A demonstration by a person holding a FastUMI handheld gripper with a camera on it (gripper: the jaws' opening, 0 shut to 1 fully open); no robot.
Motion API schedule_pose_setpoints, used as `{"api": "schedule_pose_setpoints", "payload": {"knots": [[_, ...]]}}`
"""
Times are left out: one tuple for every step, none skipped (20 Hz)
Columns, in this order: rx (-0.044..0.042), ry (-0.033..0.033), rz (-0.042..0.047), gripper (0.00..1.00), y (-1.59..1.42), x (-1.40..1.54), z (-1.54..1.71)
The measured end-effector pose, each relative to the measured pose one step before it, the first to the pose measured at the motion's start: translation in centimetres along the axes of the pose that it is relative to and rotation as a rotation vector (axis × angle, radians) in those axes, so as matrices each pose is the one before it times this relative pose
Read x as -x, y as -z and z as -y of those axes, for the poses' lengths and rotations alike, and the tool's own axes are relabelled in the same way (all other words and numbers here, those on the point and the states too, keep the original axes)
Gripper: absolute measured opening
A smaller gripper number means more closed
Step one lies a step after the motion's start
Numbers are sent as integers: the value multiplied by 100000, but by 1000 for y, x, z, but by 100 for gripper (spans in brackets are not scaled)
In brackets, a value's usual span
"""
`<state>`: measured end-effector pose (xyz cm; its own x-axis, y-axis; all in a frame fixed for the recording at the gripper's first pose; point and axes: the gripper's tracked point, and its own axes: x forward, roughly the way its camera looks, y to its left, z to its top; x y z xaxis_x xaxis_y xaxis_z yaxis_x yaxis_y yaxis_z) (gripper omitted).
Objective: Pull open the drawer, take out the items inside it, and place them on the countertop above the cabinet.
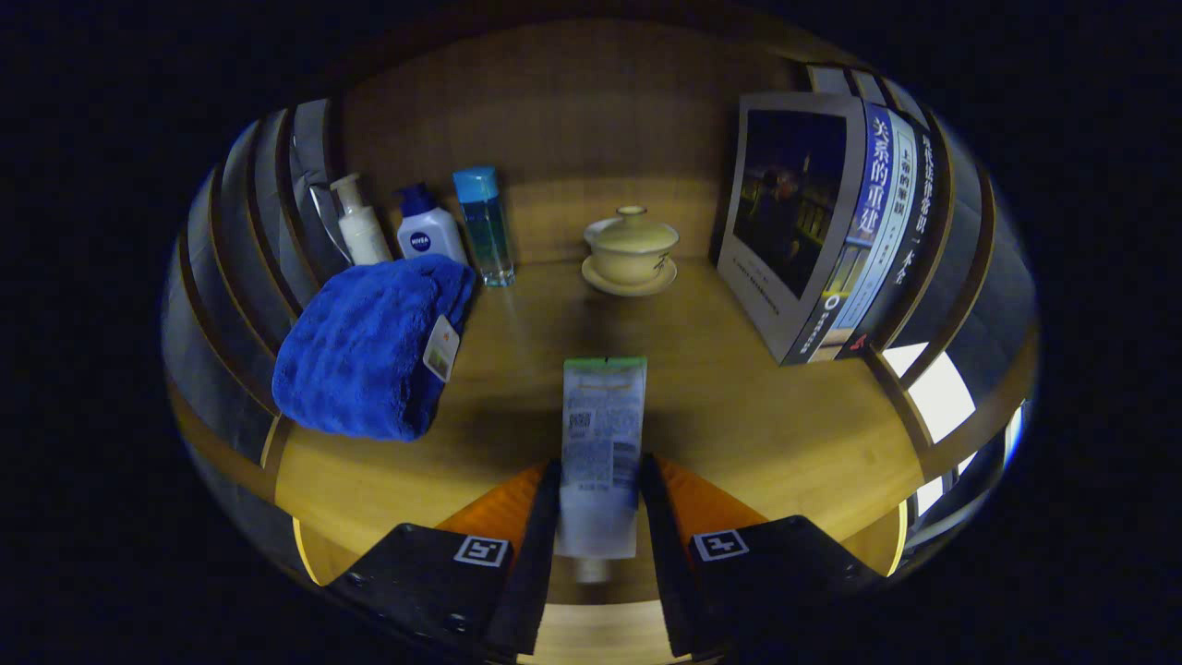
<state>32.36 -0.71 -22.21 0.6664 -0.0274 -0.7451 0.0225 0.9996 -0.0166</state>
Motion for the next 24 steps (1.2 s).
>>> {"api": "schedule_pose_setpoints", "payload": {"knots": [[-89, -149, -840, 60, 198, 168, 141], [-4, -134, -1393, 61, 347, 14, 58], [-184, 615, -112, 66, 0, 100, 41], [-208, -27, 303, 72, -111, 30, -8], [-352, 77, 614, 79, -3, 40, -80], [-112, -922, -250, 85, 25, 99, -311], [-95, -1106, -639, 91, 192, 106, -359], [77, 440, -379, 98, 127, 154, -66], [245, 601, 693, 98, -105, 213, -37], [245, 660, 1828, 98, -335, 286, -42], [229, 417, 2259, 98, -383, 445, -81], [214, -660, 2320, 98, -416, 819, -177], [363, -1368, 2393, 98, -359, 789, -350], [643, -1058, 2677, 98, -494, 1024, -214], [1043, -1937, 2214, 98, -382, 1183, -265], [855, -2053, 2890, 98, -492, 1291, -291], [1103, -1473, 2900, 98, -540, 1309, -227], [1089, -1234, 2771, 98, -515, 1368, -78], [944, -898, 2816, 98, -446, 1280, -203], [782, -640, 2510, 97, -433, 1260, -132], [1016, -408, 2480, 97, -362, 1139, -171], [1122, -470, 2398, 97, -351, 1261, -208], [487, -718, 2532, 97, -378, 1347, -365], [-259, -1387, 2319, 97, -284, 1276, -572]]}}
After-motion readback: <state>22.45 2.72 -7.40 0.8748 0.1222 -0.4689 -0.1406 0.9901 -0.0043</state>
